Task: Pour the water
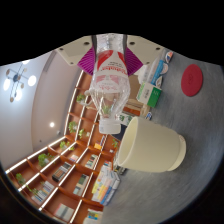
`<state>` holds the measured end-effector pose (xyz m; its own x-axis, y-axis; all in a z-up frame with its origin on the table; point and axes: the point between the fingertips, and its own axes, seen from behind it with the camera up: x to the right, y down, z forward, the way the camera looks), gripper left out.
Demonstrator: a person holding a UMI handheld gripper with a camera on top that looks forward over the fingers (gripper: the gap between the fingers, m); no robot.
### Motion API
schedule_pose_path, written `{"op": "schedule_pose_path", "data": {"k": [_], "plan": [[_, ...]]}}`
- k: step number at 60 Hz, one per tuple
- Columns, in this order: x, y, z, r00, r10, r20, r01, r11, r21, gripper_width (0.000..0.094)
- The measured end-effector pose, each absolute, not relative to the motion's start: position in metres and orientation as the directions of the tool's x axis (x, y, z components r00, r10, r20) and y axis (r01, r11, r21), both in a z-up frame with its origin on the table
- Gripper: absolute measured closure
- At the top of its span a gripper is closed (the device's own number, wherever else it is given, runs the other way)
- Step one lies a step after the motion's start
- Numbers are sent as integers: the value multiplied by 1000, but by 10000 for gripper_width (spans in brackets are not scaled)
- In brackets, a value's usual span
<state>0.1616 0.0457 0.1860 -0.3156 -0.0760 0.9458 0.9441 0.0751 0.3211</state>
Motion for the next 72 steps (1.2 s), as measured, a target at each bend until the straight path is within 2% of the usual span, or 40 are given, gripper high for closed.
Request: {"op": "schedule_pose_path", "data": {"k": [9,16,23,32,39,46,48,52,57,61,65,70,72], "plan": [[140,51,203,-539,-179,823,828,69,557,564],[133,53,201,-617,-195,762,770,48,636,562],[134,55,196,-617,-187,764,771,51,635,562],[145,52,202,-521,-164,838,845,43,533,563],[158,45,211,-290,-120,949,952,68,300,561],[176,35,201,144,48,988,987,63,-147,543],[178,36,190,292,81,953,954,48,-296,541],[184,34,190,556,175,813,823,26,-568,543],[183,33,179,796,246,554,574,-12,-819,542],[186,33,168,903,294,314,349,-74,-934,542],[172,26,156,943,307,124,170,-128,-977,542],[204,31,145,948,319,7,62,-164,-984,543],[191,28,132,952,306,-27,27,-173,-985,544]]}}
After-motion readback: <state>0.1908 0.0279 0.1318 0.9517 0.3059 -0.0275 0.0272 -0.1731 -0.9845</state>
